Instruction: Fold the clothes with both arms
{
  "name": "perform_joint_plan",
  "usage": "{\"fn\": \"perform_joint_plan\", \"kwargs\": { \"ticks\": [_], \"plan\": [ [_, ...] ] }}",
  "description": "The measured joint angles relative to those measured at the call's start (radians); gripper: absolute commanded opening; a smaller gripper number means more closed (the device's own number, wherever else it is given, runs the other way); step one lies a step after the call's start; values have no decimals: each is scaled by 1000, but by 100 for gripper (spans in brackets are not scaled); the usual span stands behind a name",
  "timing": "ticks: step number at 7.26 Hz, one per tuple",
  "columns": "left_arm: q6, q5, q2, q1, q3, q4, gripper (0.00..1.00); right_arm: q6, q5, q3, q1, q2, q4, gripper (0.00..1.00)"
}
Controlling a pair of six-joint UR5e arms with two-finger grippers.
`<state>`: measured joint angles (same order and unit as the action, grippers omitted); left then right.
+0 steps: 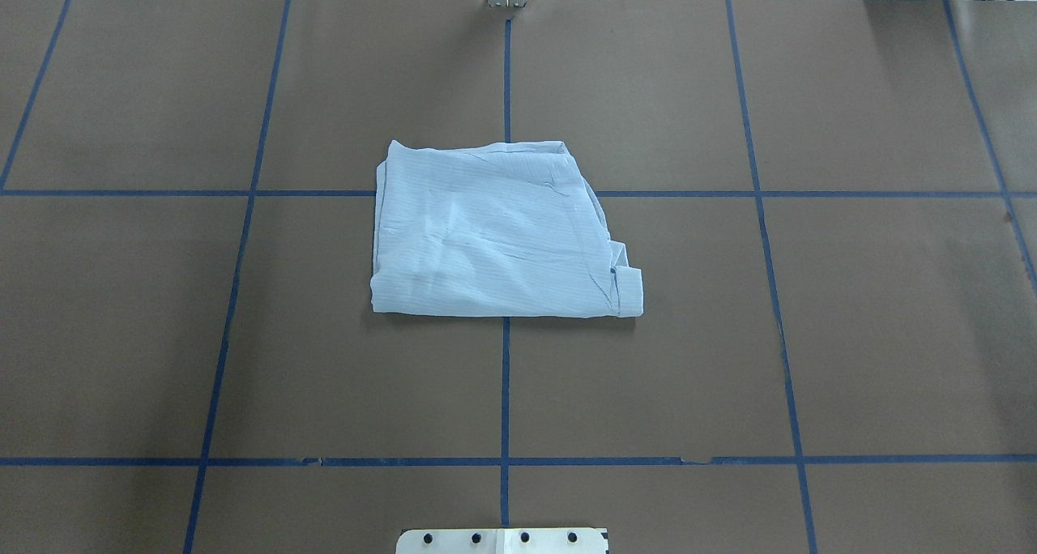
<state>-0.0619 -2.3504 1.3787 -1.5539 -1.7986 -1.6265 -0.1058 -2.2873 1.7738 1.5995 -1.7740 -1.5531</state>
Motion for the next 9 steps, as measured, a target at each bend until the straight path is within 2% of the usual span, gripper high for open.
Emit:
{"fn": "perform_joint_plan", "kwargs": {
  "ticks": [4,9],
  "plan": [
    [2,13,6,0,-8,-72,100,0,-9,-1,0,1,1,100],
    [3,14,-1,0,-10,-80,100,3,-14,-1,-1,2,1,100]
  ]
}}
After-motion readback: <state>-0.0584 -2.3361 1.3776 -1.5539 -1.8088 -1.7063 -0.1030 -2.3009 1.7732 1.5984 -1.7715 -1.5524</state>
